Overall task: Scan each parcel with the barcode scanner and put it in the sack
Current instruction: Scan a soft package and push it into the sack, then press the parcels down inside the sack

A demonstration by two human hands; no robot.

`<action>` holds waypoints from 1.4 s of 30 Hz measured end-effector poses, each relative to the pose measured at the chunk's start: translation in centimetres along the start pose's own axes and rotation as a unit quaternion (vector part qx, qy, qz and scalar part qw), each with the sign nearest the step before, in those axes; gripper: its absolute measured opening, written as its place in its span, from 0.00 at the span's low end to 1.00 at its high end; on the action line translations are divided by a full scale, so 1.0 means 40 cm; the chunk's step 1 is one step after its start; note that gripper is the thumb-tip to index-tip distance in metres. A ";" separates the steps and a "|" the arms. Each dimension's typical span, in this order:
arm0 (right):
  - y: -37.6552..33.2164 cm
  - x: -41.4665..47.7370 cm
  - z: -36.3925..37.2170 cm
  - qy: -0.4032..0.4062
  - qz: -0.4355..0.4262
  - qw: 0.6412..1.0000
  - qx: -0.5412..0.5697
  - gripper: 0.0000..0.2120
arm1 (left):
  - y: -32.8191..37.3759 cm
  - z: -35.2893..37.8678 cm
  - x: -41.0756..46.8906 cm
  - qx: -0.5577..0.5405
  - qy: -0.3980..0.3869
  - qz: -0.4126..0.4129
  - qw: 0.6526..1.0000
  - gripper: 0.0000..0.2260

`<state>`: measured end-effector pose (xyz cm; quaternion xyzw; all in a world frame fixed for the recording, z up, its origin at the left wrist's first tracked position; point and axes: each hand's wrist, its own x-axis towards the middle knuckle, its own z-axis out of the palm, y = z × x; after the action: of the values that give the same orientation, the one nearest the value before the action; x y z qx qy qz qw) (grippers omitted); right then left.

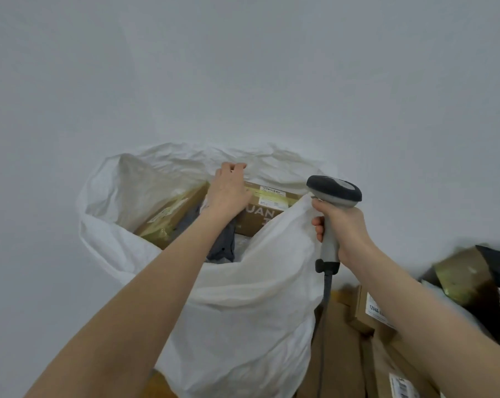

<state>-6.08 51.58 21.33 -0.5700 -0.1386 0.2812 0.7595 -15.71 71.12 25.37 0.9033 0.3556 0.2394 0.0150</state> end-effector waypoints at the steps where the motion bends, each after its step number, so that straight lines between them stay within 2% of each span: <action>1: 0.002 -0.004 -0.020 0.006 0.003 1.000 0.003 0.06 | 0.035 0.011 0.001 -0.010 -0.003 0.011 1.000 0.26; 9: 0.013 -0.041 -0.311 0.098 0.050 0.992 0.055 0.05 | 0.411 0.135 -0.024 -0.097 0.018 0.123 0.987 0.21; 11: 0.021 -0.052 -0.420 0.133 0.063 0.986 0.075 0.05 | 0.531 0.206 -0.067 -0.132 -0.028 0.143 0.981 0.21; 14: 0.031 -0.074 -0.590 0.185 0.073 0.975 0.097 0.06 | 0.697 0.336 -0.147 -0.188 -0.149 0.155 0.958 0.22; 16: 0.032 -0.086 -0.698 0.225 0.083 0.965 0.103 0.07 | 0.796 0.427 -0.198 -0.243 -0.243 0.118 0.932 0.26; 19: 0.033 -0.098 -0.841 0.280 0.094 0.949 0.112 0.08 | 0.919 0.560 -0.272 -0.337 -0.369 0.015 0.866 0.33; 21: 0.039 -0.107 -0.917 0.304 0.101 0.940 0.120 0.08 | 0.984 0.644 -0.309 -0.408 -0.413 -0.045 0.813 0.33; 23: 0.047 -0.117 -0.977 0.318 0.106 0.933 0.130 0.07 | 1.038 0.707 -0.331 -0.453 -0.423 -0.101 0.779 0.31; 27: 0.058 -0.134 -1.056 0.326 0.110 0.927 0.147 0.05 | 1.107 0.783 -0.338 -0.507 -0.361 -0.221 0.751 0.23; 29: 0.053 -0.142 -1.077 0.327 0.110 0.926 0.150 0.05 | 1.122 0.780 -0.337 -0.529 -0.335 -0.224 0.747 0.12; 31: 0.046 -0.146 -1.091 0.326 0.111 0.926 0.154 0.05 | 1.128 0.744 -0.322 -0.524 -0.303 -0.189 0.773 0.04; 35: 0.018 -0.148 -1.082 0.323 0.101 0.925 0.174 0.08 | 1.102 0.608 -0.254 -0.522 -0.202 -0.051 0.827 0.03; 38: 0.000 -0.147 -1.048 0.324 0.077 0.922 0.196 0.10 | 1.046 0.497 -0.213 -0.461 -0.060 0.113 0.878 0.07; 40: -0.004 -0.149 -1.019 0.322 0.065 0.921 0.209 0.10 | 1.002 0.436 -0.207 -0.415 0.034 0.218 0.883 0.05; 42: 0.003 -0.151 -0.984 0.326 0.052 0.919 0.216 0.11 | 0.948 0.408 -0.220 -0.332 0.095 0.321 0.882 0.03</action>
<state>9.92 17.07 9.63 -0.4583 0.2109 0.1417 0.8517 10.05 39.41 14.69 0.8833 -0.0538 0.4195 0.2023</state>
